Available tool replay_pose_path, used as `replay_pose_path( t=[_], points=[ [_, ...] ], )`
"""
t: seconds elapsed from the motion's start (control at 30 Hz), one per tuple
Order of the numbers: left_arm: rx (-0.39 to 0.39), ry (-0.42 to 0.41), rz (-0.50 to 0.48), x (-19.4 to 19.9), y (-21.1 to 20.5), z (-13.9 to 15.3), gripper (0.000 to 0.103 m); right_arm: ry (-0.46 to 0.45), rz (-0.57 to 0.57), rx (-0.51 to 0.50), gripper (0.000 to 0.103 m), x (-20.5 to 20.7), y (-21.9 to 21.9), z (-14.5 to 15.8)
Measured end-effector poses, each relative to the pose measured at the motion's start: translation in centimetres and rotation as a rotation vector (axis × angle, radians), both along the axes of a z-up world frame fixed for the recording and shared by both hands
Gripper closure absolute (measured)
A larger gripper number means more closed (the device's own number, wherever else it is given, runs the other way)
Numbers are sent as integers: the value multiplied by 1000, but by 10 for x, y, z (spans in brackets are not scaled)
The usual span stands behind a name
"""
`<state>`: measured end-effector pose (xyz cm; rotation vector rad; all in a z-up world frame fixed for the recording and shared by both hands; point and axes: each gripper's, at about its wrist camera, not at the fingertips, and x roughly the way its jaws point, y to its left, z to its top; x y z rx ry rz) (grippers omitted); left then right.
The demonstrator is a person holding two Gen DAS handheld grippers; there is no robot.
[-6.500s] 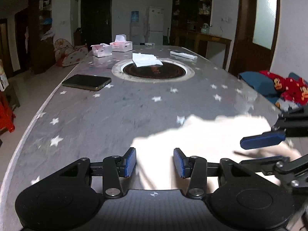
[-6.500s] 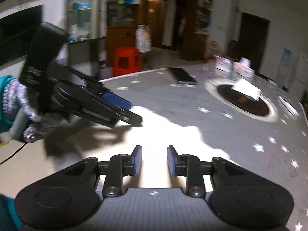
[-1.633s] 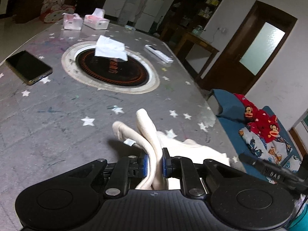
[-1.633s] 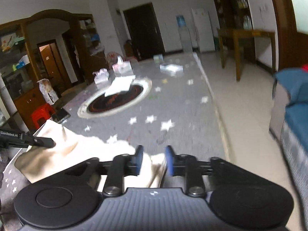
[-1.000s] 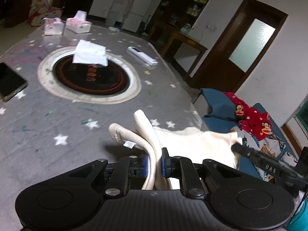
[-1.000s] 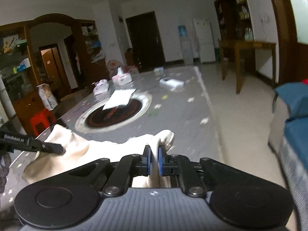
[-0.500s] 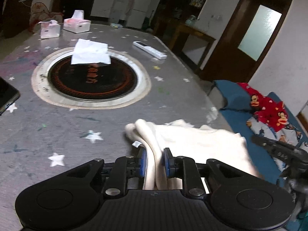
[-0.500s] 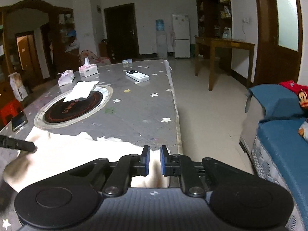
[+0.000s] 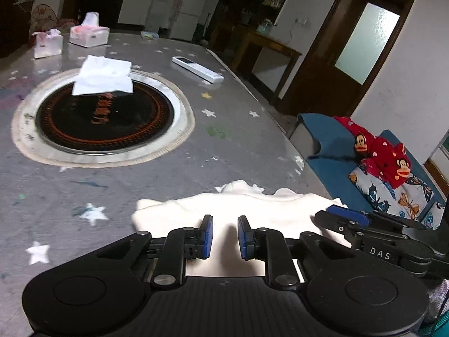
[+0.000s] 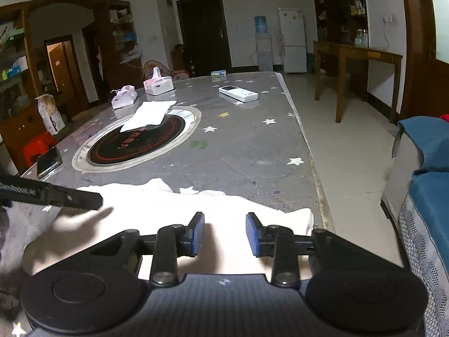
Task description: Fold clothes
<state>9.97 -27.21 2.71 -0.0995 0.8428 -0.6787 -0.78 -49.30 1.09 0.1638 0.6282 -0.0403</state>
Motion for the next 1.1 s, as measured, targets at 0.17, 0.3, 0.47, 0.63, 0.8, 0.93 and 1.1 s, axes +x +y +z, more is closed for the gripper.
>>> replay_pose_path(
  t=[0.17,0.3,0.47,0.63,0.8,0.93,1.1],
  points=[
    [40,-16,-13,7,-19,-8,81,19,-3,-1,66,9,-3,-8],
    [60,-25,-16,12,-26,-12,79,8,-1,-4,64,9,-3,-9],
    [81,-52,-26,10,-32,-12,75,-1,26,2,55,9,4,-7],
    [92,-65,-24,2,-31,-7,65,0,31,-34,50,6,13,-5],
    [97,-83,-17,-12,-25,-1,60,-6,58,-71,41,-11,26,3],
    [107,-112,-26,-32,-18,3,56,-6,69,-90,33,-29,38,3],
    [120,-123,-30,-54,-10,4,54,-10,71,-91,26,-52,47,4]
  ],
)
